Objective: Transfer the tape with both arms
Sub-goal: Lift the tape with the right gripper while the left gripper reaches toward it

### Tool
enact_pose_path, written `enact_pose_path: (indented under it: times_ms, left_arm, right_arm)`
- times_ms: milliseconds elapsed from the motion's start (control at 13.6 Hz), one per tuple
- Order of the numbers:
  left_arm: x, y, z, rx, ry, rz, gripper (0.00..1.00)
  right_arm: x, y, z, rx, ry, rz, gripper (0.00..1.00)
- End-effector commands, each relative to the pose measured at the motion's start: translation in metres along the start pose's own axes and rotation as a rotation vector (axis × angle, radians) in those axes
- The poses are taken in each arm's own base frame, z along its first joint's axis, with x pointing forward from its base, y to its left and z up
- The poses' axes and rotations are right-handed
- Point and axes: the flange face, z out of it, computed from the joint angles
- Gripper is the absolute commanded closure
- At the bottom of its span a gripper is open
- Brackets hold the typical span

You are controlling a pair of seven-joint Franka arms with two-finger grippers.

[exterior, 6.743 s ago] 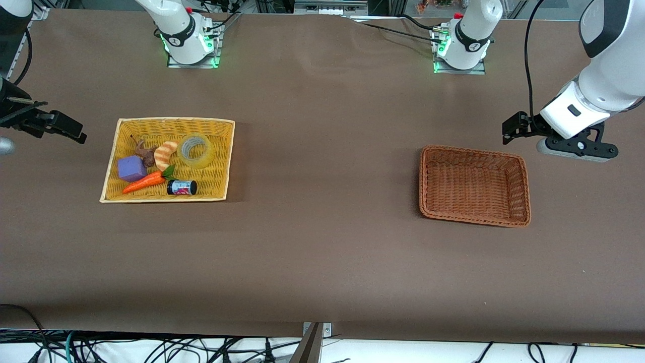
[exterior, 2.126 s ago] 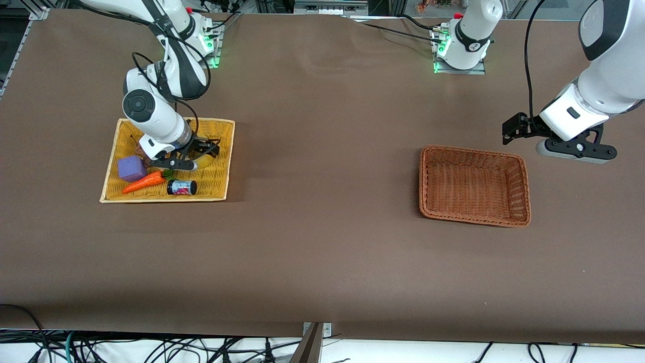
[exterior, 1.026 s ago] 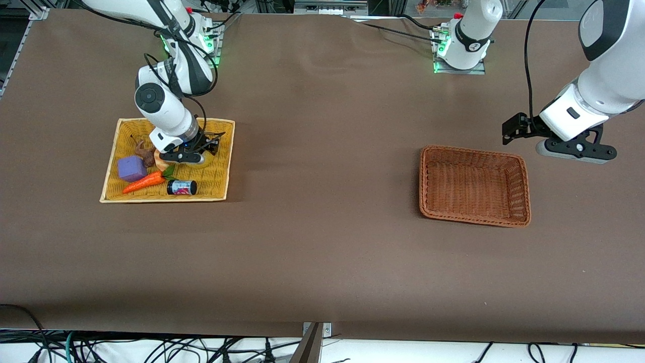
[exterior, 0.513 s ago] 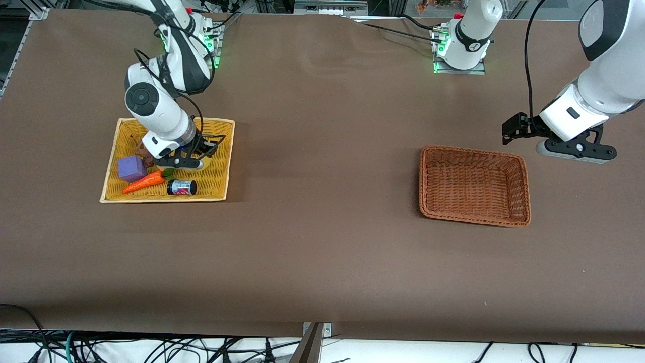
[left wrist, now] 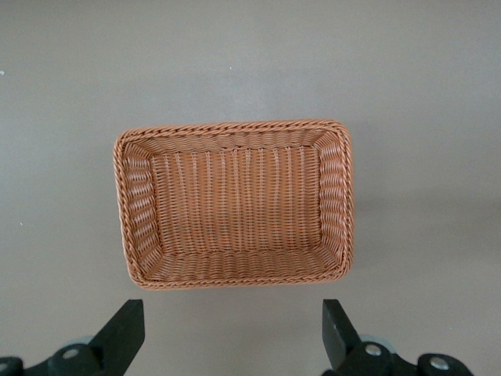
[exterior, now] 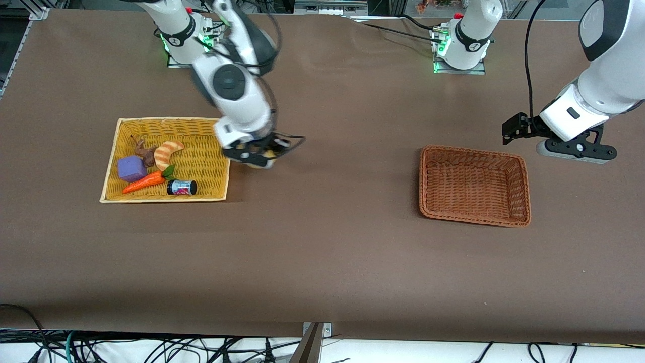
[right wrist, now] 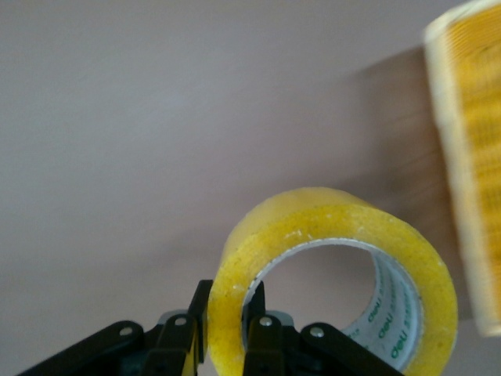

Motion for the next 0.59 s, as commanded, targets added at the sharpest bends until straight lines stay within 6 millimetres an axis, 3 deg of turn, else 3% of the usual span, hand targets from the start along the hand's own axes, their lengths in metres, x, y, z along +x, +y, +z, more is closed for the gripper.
enact_pose_path:
  times_ms: [0,220,513]
  left_arm:
    - [-0.001,-0.003,-0.003,0.022,-0.006,0.022,0.0]
    - [-0.001,-0.003,-0.002,0.023,-0.007,0.022,0.0]
    - [-0.001,-0.002,0.001,0.022,-0.014,0.023,0.0]
  right_arm:
    - [-0.009,-0.067,0.031,0.006,0.021,0.109,1.0]
    - [-0.039,-0.098,0.062,0.01,0.02,0.125,1.0]
    - [-0.053,-0.106,0.108,0.004,-0.004,0.109,1.0]
